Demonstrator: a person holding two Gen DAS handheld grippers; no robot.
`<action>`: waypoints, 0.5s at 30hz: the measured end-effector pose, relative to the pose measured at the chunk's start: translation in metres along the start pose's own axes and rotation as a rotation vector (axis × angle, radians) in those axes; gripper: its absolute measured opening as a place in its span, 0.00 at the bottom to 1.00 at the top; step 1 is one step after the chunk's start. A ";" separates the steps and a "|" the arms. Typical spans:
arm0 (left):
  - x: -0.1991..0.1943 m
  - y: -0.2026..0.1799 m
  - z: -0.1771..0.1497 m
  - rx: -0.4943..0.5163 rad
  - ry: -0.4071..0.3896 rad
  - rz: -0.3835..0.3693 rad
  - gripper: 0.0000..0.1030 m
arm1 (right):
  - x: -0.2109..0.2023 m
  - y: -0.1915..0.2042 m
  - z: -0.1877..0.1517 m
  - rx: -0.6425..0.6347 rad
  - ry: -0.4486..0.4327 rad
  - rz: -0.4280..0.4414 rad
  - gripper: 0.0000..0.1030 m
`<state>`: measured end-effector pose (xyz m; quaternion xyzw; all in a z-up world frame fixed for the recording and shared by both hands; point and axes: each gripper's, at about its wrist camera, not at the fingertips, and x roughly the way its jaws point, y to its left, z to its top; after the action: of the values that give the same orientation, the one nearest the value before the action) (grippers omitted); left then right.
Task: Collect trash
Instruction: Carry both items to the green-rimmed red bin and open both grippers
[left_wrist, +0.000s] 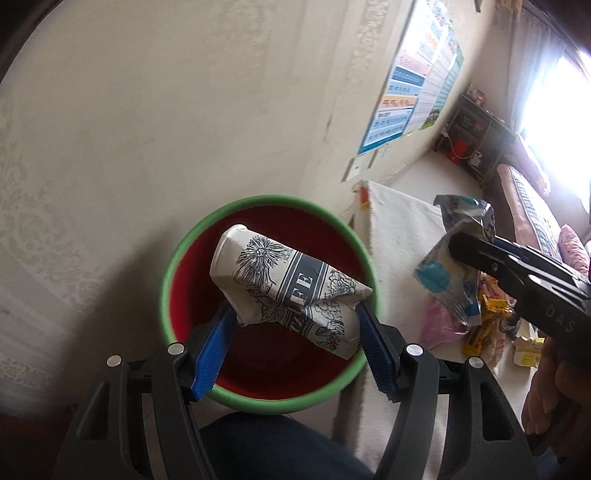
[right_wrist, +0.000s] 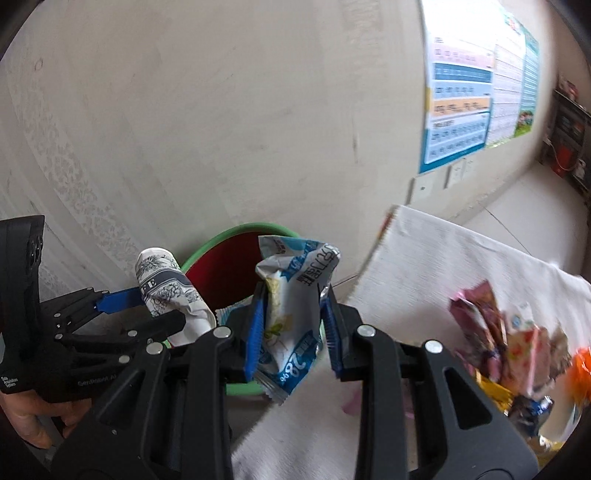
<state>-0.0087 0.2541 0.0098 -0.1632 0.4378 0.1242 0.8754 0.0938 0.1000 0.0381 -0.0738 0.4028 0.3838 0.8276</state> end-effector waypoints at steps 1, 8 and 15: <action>0.001 0.007 0.000 -0.011 0.001 -0.001 0.61 | 0.005 0.004 0.002 -0.009 0.006 0.002 0.28; 0.002 0.035 -0.006 -0.061 0.001 -0.033 0.61 | 0.038 0.023 0.010 -0.042 0.054 0.004 0.29; 0.006 0.052 -0.008 -0.089 0.007 -0.033 0.81 | 0.055 0.038 0.017 -0.063 0.078 0.015 0.57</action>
<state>-0.0299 0.2985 -0.0085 -0.2094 0.4320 0.1286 0.8678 0.0984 0.1656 0.0174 -0.1119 0.4230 0.3994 0.8057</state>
